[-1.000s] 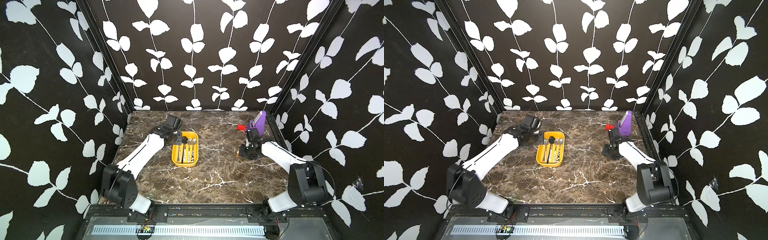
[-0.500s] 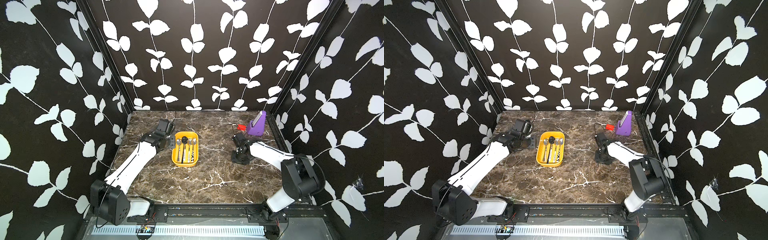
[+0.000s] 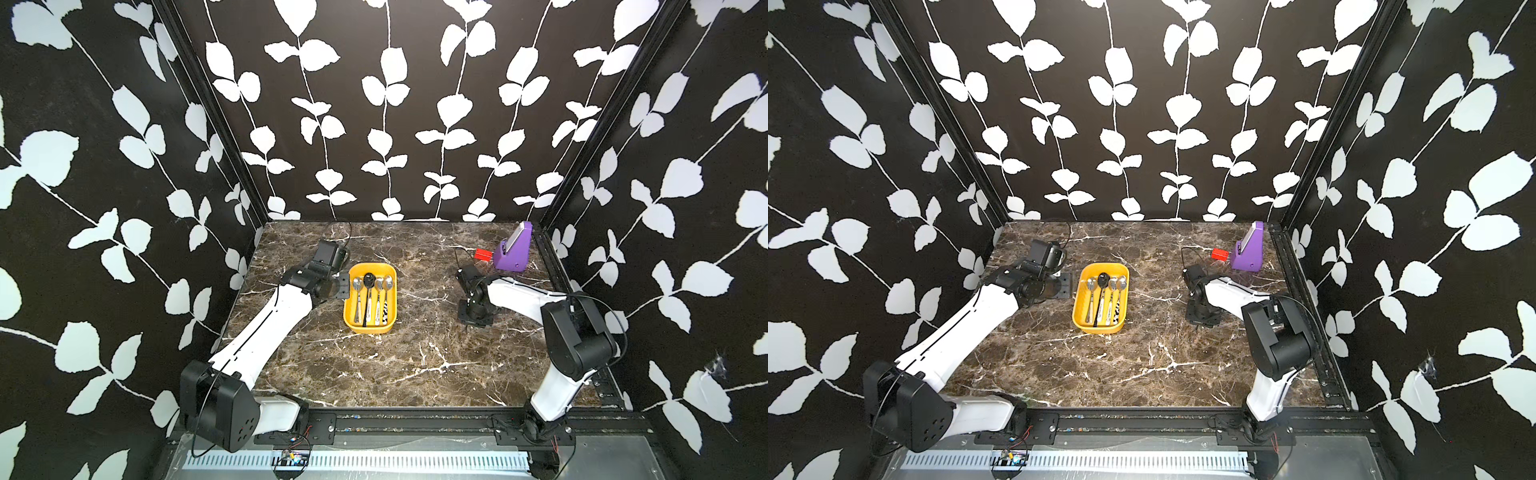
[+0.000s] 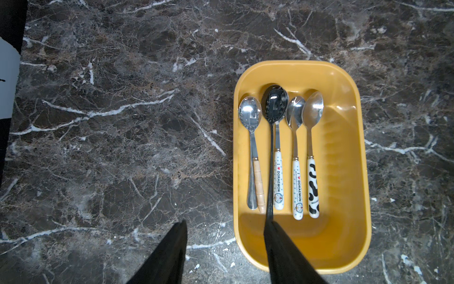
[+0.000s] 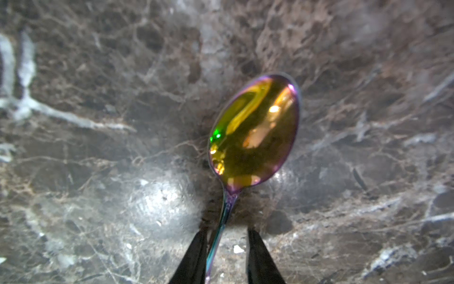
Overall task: Put the spoon into the storage box
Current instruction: Pick up the spoon from the center of the board.
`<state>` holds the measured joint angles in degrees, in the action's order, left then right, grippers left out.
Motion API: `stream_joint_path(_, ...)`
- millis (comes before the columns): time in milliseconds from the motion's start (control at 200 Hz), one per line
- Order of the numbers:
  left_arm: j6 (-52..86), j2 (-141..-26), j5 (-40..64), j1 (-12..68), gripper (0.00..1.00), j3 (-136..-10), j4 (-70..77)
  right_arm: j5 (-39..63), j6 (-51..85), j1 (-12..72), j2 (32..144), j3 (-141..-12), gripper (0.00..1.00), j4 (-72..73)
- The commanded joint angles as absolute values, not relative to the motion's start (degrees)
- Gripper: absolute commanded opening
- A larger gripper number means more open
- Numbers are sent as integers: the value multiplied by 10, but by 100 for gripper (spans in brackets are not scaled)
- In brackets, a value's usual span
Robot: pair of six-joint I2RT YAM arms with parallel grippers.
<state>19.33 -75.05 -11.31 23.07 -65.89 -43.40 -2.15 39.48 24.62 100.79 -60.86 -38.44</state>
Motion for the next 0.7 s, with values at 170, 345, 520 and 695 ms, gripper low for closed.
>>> stream_joint_path(170,174,-725,-137,223,56,-646,-443,-14,405,254,1024,-605,11,-363)
stream_joint_path(345,174,-720,-144,221,56,-643,-442,-8,396,254,1021,-606,1,-352)
stream_joint_path(520,172,-714,-153,221,56,-633,-441,-6,391,254,1000,-618,0,-362)
stream_joint_path(695,174,-709,-166,218,56,-628,-452,2,389,257,970,-645,0,-389)
